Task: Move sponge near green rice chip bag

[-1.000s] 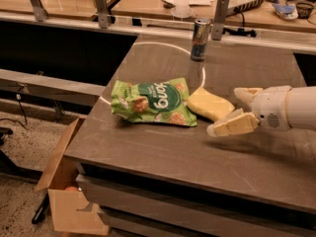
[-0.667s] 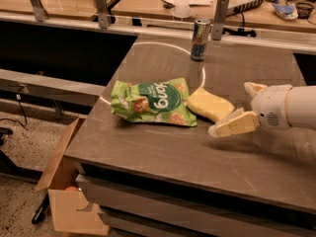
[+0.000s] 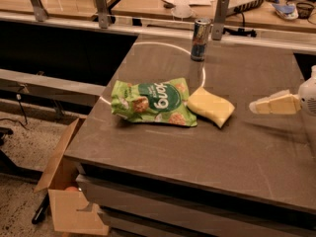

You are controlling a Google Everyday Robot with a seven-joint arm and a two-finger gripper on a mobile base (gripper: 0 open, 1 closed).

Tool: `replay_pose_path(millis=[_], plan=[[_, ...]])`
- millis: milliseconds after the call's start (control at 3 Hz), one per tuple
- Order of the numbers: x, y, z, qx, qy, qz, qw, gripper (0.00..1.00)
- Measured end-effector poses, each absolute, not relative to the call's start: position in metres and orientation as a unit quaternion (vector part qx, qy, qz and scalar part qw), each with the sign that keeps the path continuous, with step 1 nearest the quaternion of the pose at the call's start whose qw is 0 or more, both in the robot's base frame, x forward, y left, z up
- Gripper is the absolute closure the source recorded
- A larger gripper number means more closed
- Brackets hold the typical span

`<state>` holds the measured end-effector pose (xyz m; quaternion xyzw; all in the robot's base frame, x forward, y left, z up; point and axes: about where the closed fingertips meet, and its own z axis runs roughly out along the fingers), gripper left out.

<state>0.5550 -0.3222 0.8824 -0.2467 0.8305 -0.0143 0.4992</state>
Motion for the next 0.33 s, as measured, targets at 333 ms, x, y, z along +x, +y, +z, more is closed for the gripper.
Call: replay_pose_path(millis=[333], plan=[[0.5545, -0.325, 0.8826, -0.244, 0.831, -0.016, 0.499, 0.0]])
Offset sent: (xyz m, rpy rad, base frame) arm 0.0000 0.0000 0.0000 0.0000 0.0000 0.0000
